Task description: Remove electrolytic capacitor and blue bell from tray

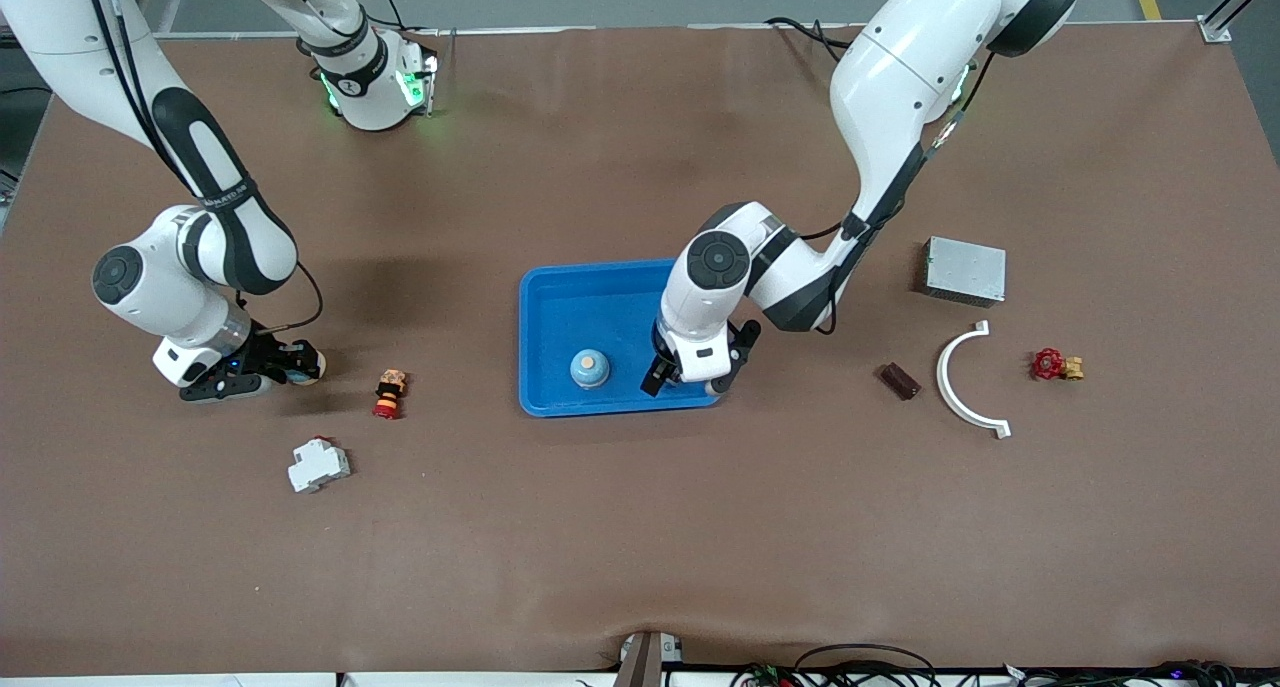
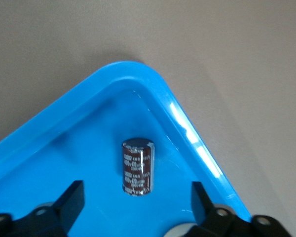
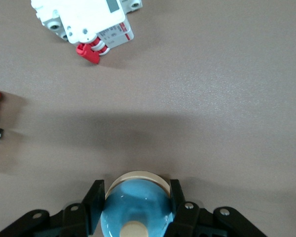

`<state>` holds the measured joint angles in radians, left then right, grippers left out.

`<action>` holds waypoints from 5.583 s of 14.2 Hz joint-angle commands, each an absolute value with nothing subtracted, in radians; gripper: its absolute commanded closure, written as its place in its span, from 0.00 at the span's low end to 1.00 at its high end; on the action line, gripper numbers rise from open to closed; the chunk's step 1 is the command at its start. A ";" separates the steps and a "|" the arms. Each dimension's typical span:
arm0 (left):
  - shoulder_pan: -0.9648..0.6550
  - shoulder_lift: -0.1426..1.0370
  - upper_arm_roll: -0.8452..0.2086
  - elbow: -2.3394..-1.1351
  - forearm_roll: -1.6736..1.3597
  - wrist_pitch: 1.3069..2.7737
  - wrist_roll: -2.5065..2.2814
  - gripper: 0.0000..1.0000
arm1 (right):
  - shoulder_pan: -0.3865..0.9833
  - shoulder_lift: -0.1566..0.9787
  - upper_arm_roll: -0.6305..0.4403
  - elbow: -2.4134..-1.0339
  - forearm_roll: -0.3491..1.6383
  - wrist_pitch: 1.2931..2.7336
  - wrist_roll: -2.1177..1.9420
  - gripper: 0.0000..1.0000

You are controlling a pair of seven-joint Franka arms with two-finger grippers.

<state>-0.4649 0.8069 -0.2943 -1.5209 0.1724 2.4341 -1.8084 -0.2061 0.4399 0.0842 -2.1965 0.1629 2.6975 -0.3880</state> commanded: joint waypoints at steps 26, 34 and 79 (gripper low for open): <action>-0.033 0.469 -0.377 -1.649 0.172 2.085 -1.200 1.00 | 0.491 0.624 0.084 -1.683 -0.073 2.370 1.167 0.00; 0.244 0.471 -0.380 -1.687 0.189 1.980 -0.749 1.00 | 0.564 0.741 0.083 -1.588 -0.090 2.379 1.296 0.00; 0.417 0.244 -0.592 -1.445 0.232 1.714 -0.454 0.00 | -0.236 0.457 0.091 -1.878 -0.006 2.349 -0.311 1.00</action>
<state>0.4027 0.2892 -0.5867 -1.4247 0.2596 1.7476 -0.4937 -0.1729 0.4769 0.0681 -1.8491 -0.0446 2.3322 -0.2007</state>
